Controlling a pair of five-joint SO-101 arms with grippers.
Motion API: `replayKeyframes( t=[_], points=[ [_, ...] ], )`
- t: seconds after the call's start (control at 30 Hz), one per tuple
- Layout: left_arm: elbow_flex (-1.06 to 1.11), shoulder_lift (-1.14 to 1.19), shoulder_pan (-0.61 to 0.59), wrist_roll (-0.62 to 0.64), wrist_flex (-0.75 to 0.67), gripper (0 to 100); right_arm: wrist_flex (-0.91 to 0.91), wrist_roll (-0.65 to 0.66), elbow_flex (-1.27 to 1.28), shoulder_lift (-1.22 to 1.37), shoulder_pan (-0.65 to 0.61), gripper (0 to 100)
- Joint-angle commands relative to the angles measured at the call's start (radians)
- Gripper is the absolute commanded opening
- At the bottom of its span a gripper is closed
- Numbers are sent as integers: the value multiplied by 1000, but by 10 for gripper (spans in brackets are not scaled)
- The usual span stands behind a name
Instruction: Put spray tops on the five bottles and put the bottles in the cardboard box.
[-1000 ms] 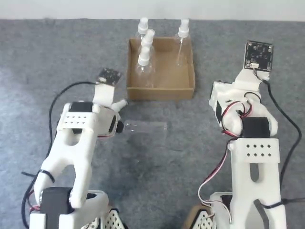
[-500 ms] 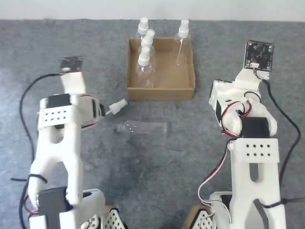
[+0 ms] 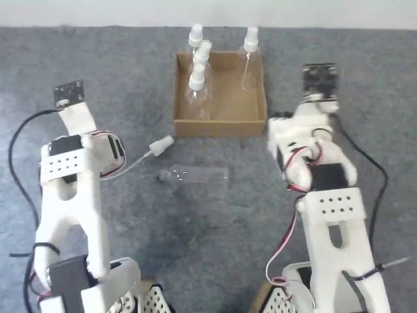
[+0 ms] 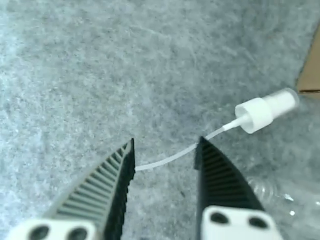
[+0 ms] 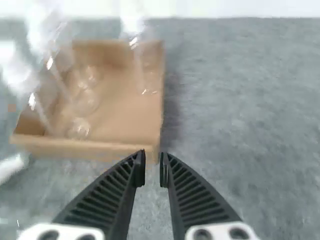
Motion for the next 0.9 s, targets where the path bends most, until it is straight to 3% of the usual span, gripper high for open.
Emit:
replayKeyframes(
  t=[0.0, 0.3, 0.53, 0.6, 0.87],
  points=[
    [39, -146, -6, 12, -49, 129, -10, 84, -17, -38, -91, 46],
    [196, -422, -71, 23, -98, 67, 68, 232, -9, -36, -294, 94],
    [193, -396, -115, 64, -118, 70, 85, 259, 3, -35, -358, 113],
    [196, -388, -129, 64, -135, 70, 85, 321, 12, -19, -383, 125],
    [194, -327, -161, 64, -172, 81, 77, 397, -5, 157, -466, 272]
  ],
)
